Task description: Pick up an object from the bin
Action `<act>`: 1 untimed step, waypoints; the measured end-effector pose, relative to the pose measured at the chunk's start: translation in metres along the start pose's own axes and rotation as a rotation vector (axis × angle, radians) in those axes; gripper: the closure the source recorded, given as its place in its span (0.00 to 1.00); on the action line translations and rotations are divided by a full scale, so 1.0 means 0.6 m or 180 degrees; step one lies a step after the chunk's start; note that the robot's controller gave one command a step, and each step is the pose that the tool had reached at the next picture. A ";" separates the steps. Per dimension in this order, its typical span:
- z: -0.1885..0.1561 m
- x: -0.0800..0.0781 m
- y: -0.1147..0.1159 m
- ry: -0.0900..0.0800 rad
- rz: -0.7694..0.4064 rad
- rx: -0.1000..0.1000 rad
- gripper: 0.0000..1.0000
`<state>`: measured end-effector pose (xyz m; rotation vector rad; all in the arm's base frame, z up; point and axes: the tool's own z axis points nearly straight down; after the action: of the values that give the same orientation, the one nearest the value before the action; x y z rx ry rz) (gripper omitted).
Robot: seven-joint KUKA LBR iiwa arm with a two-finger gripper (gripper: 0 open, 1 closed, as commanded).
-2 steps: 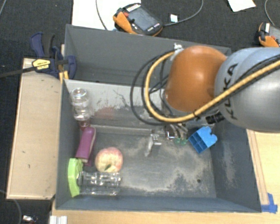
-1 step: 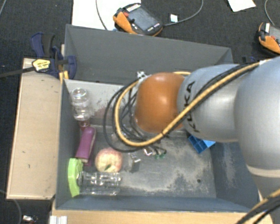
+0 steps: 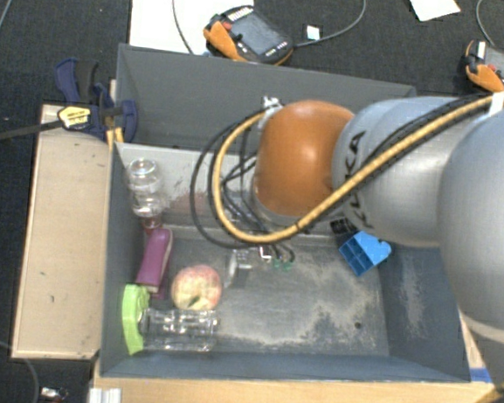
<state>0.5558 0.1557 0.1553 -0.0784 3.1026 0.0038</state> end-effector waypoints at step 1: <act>0.095 0.012 0.069 0.0034 -0.1473 -0.0025 0.00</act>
Offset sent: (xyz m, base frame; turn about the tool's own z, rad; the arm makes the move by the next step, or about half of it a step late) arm 0.0268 0.0309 -0.0841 -0.3736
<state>0.5487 0.1968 0.0981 -0.7911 3.0128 0.0016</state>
